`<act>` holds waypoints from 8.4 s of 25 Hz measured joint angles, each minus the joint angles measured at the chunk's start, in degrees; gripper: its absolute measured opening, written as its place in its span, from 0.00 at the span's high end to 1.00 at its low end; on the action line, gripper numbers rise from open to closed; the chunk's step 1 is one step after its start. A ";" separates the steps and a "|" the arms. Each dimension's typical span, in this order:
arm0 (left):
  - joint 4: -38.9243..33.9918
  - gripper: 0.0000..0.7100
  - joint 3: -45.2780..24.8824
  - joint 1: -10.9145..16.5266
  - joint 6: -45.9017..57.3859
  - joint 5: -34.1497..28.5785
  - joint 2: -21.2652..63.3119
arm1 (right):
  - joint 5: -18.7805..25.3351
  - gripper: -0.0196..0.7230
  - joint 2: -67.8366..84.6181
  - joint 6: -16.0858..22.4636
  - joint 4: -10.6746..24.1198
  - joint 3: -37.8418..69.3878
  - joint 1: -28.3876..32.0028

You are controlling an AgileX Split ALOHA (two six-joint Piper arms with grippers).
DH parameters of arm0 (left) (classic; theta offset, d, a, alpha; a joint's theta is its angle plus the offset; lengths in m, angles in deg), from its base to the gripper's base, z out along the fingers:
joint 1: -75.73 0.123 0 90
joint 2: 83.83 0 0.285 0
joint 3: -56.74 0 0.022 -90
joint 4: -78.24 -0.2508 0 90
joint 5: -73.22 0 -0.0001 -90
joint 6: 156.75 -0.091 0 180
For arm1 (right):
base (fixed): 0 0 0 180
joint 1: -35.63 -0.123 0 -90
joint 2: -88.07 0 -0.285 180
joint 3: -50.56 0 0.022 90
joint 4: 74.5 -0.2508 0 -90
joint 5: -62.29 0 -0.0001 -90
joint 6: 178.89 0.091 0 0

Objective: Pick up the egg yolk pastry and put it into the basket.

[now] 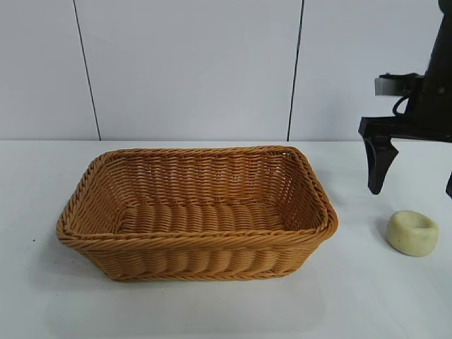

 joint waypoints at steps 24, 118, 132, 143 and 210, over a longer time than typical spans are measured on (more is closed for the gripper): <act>0.00 0.15 0.00 0.00 0.00 0.00 0.00 | -3.86 0.36 -6.02 1.66 2.79 0.07 0.00; 0.00 0.15 0.00 0.00 0.00 0.00 0.00 | 9.69 0.04 -8.40 7.58 3.84 -36.40 -33.84; 0.00 0.15 0.00 0.00 0.00 0.00 0.00 | 10.58 0.04 -8.20 4.43 4.88 -37.58 -17.05; 0.00 0.15 0.00 0.00 0.00 0.00 0.00 | 10.60 0.04 -8.20 3.33 5.50 -37.58 -0.34; 0.00 0.15 0.00 0.00 0.00 0.00 0.00 | -0.86 0.04 116.48 -4.23 -0.32 50.53 1.16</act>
